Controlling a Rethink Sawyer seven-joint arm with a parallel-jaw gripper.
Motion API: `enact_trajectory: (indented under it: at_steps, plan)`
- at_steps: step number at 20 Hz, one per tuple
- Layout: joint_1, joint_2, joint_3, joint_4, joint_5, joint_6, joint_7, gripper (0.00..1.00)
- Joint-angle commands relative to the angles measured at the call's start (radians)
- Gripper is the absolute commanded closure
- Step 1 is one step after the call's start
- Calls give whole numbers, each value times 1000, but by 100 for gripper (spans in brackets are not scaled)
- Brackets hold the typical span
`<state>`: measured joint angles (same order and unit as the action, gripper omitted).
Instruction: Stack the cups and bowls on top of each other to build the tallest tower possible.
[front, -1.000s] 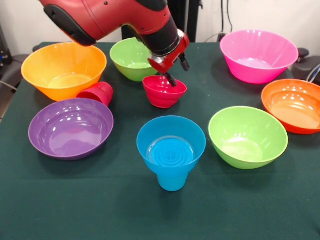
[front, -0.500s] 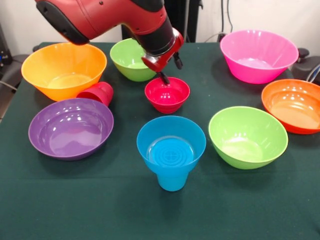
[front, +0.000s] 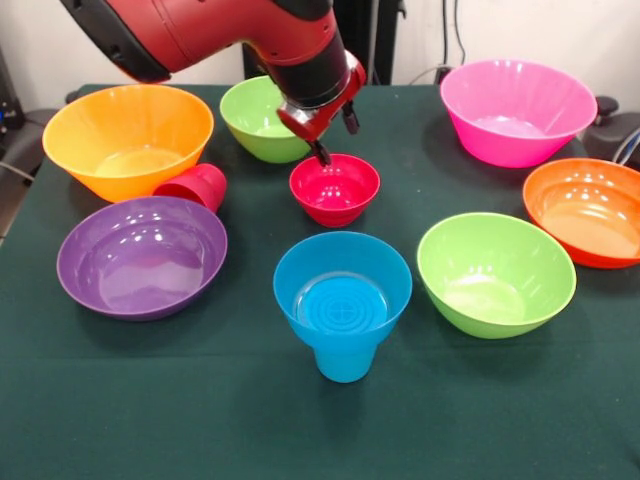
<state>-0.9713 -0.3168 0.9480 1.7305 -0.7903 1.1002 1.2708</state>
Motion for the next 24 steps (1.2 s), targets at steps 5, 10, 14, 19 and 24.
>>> enact_trajectory:
  at_steps: [5,10,14,19,24]
  plan:
    - [68,35,9,-256,14,170,-448,0]
    - [72,66,-4,-340,1,211,-518,0]
    - [64,81,-17,-378,-4,214,-560,0]
    - [51,86,-38,-406,-5,223,-612,0]
    - [37,87,-66,-420,-14,228,-653,0]
